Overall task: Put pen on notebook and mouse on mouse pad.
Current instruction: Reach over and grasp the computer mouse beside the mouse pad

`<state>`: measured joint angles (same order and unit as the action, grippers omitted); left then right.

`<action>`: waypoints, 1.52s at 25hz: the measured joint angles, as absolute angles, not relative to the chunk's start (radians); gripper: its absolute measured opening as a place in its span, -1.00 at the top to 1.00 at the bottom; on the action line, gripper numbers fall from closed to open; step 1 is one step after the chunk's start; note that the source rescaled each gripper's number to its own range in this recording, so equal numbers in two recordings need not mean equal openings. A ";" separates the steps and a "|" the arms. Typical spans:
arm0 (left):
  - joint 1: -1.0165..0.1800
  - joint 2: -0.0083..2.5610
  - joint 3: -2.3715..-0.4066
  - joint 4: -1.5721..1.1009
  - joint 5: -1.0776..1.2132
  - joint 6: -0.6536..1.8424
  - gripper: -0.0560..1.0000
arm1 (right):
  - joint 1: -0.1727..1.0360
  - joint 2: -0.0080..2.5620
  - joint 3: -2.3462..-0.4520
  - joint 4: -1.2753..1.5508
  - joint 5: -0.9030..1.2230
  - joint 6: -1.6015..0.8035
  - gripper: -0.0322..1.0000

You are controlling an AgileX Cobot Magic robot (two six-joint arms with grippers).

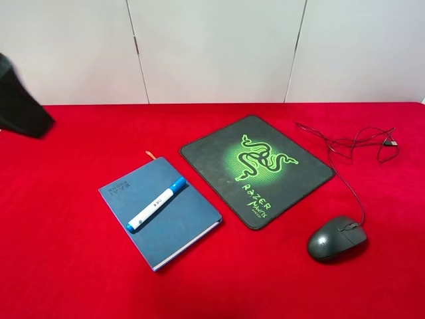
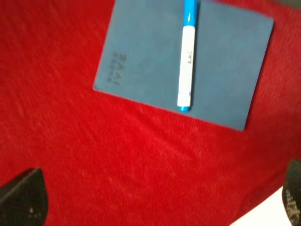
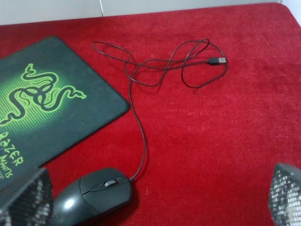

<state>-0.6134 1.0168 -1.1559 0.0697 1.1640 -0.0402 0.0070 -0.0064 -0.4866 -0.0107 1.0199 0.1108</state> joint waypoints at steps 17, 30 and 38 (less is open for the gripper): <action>-0.613 0.555 -0.952 0.114 1.165 0.024 -1.00 | 0.007 -0.006 -0.487 -0.011 1.020 0.111 -1.00; -0.250 0.322 -0.736 0.065 1.164 0.025 -1.00 | 0.007 -0.006 -0.487 -0.011 1.020 0.111 -1.00; -0.063 0.157 -0.563 0.062 1.065 0.025 -1.00 | 0.007 -0.006 -0.487 -0.011 1.020 0.111 -1.00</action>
<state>-0.0632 0.1566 -0.5634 0.0619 1.0649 0.0246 0.0070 -0.0064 -0.4866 -0.0107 1.0199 0.1108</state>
